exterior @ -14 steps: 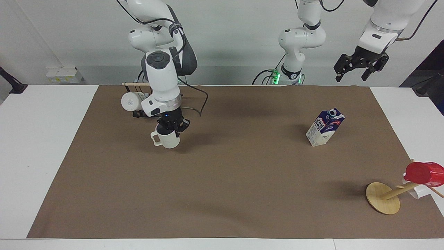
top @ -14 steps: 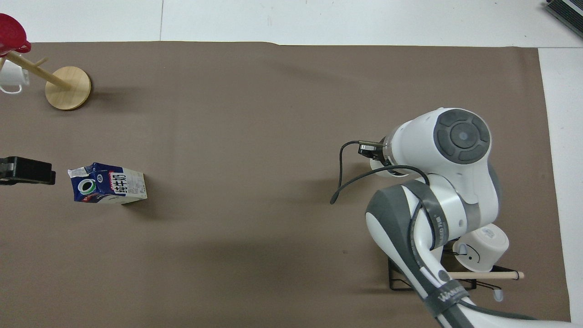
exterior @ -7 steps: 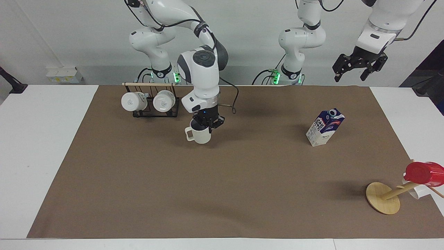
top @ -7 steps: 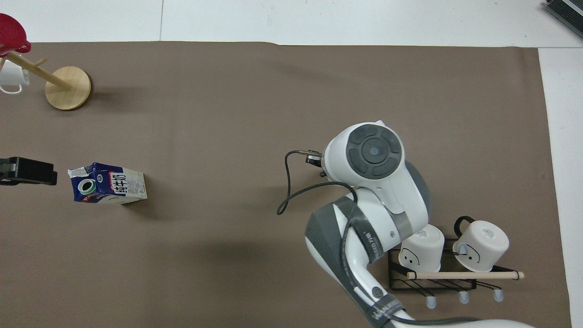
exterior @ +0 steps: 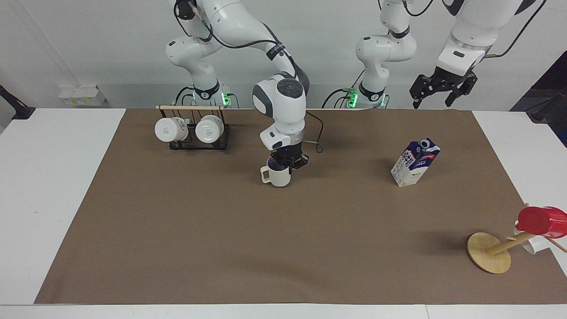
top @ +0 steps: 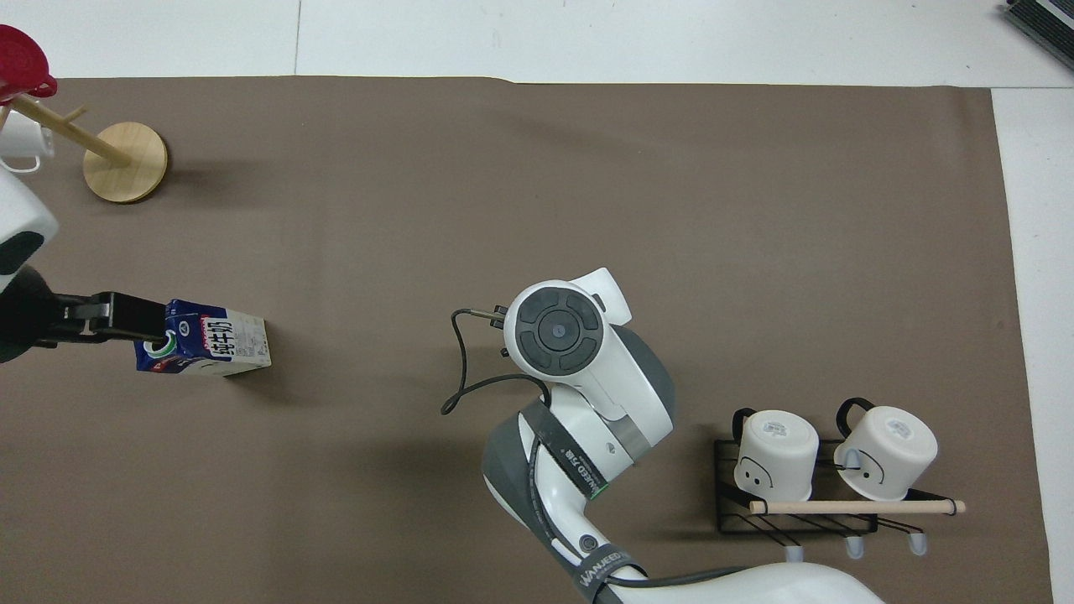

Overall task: Place cup and milk on table
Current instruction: 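Grasp the milk carton with the left gripper while the right gripper holds the mug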

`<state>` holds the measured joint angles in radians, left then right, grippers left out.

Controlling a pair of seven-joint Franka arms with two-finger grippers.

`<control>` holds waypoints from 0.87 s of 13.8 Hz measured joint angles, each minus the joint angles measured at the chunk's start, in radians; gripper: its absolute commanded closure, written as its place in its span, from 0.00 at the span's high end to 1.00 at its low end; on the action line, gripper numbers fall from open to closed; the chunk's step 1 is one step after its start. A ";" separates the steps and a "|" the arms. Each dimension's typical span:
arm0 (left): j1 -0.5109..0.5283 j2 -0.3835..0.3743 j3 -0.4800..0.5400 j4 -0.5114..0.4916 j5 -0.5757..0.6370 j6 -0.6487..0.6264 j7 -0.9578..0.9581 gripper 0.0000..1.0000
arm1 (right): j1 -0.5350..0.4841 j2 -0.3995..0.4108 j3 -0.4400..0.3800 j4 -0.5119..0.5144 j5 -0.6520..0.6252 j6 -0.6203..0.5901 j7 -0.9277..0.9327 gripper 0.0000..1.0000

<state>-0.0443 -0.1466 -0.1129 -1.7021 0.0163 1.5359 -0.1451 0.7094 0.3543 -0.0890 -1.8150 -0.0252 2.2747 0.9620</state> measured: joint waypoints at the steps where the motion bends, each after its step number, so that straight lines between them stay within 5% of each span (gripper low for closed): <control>1: -0.013 0.001 -0.001 -0.011 -0.001 0.020 -0.022 1.00 | 0.000 0.000 -0.001 0.001 0.000 0.002 0.001 0.00; 12: -0.077 0.009 0.008 -0.177 -0.013 0.210 -0.178 1.00 | 0.010 0.025 -0.003 0.005 -0.002 0.032 0.001 0.00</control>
<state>-0.1210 -0.1379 -0.1053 -1.8790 0.0038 1.7460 -0.3230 0.7196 0.3796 -0.0916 -1.8096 -0.0270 2.3069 0.9627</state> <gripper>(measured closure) 0.000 0.960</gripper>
